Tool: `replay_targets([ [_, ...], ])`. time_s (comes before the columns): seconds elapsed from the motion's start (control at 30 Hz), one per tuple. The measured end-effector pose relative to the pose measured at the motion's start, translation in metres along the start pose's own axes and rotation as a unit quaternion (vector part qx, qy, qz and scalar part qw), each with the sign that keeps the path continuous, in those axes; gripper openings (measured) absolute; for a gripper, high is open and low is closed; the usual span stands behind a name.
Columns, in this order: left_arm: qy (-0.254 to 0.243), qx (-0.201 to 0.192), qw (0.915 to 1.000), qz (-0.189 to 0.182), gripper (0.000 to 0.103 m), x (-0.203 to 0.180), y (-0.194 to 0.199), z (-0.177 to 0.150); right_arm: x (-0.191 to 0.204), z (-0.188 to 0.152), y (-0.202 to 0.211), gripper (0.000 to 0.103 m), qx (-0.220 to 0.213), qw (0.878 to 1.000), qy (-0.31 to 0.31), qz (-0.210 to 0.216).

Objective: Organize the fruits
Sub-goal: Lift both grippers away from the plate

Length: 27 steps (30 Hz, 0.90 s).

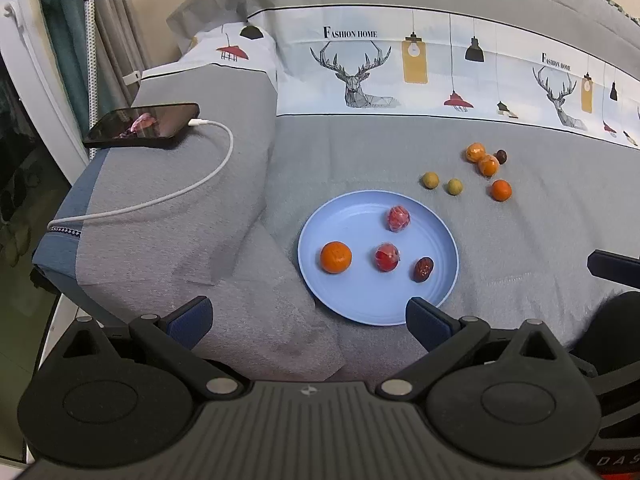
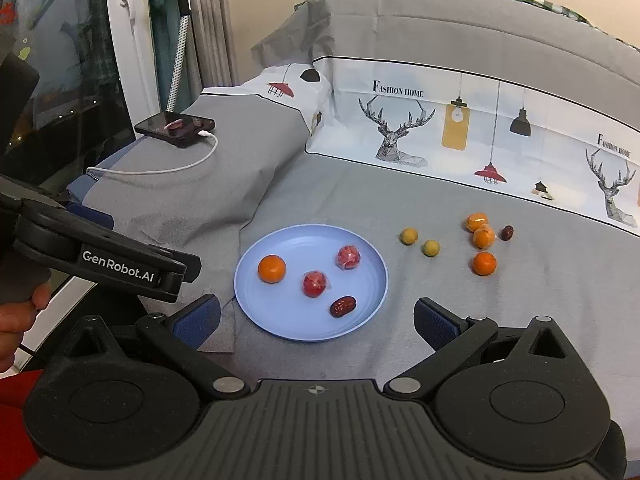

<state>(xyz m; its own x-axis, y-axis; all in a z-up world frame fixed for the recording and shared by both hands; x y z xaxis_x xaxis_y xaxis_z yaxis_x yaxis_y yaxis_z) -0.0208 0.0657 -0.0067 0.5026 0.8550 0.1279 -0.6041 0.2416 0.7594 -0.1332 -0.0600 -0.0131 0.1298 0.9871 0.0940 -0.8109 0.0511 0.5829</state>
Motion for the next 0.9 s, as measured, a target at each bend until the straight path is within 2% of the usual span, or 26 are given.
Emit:
replay_targets([
  [0.9, -0.002, 0.038, 0.9993, 0.000, 0.103, -0.008, -0.032, 0.005, -0.012, -0.009, -0.029, 0.102, 0.034, 0.999, -0.031, 0.006],
])
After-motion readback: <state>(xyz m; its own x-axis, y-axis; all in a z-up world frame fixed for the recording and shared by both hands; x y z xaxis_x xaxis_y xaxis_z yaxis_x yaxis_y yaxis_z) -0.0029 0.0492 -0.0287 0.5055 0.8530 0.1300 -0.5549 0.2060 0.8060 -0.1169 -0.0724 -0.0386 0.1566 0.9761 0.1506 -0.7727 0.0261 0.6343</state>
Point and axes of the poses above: each gripper's, at about its wrist camera, not at the fingertips, and y roughly against the way its jaws point, x to its left, z to its top, the point moved 3 cm from there along -y, roughly the way its jaws point, and after that the axes turned 2 degrees about -x, right-handed, at the moved point
